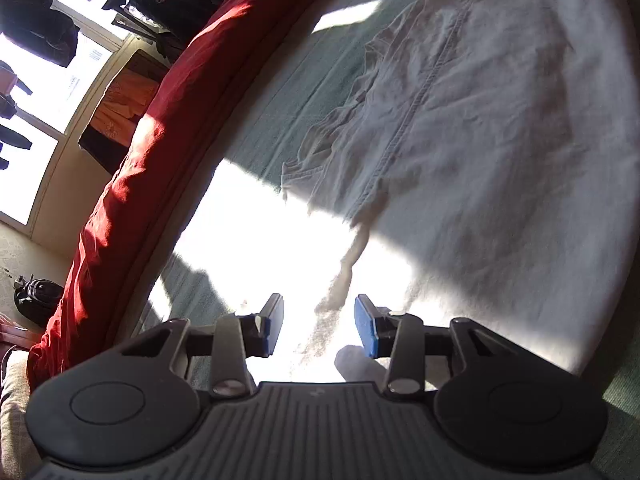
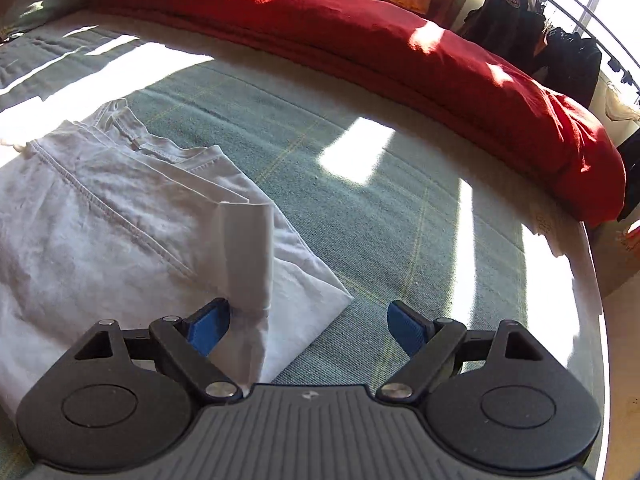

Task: Fold clothes

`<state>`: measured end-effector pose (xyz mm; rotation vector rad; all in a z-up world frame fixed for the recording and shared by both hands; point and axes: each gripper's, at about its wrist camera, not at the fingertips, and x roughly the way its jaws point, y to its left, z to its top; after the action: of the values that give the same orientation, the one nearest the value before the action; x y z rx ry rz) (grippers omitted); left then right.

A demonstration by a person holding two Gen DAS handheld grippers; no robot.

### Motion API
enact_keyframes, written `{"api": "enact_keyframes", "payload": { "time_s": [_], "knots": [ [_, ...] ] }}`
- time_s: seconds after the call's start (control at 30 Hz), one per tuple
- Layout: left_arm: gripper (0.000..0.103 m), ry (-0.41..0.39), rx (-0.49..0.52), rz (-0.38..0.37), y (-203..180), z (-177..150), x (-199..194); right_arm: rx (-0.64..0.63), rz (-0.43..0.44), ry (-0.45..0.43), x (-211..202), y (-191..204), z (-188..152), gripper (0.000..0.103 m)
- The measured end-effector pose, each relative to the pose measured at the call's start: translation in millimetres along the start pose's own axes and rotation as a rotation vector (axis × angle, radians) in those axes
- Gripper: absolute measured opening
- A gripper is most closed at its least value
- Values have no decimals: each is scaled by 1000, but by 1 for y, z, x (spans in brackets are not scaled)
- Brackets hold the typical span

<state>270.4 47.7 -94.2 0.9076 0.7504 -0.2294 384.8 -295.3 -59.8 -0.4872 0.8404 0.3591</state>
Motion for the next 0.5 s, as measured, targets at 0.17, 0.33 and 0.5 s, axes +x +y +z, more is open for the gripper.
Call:
{"api": "enact_keyframes", "payload": {
  "time_s": [0.17, 0.33, 0.5],
  "knots": [
    [41, -14, -96, -17, 9, 1, -15, 21, -50, -27, -11, 2, -7, 89],
    [44, -83, -125, -87, -7, 9, -50, 49, 42, -87, -51, 26, -10, 89],
    [49, -135, -102, -146, -43, 16, -74, 62, 203, -74, -76, 59, -29, 60]
  ]
}}
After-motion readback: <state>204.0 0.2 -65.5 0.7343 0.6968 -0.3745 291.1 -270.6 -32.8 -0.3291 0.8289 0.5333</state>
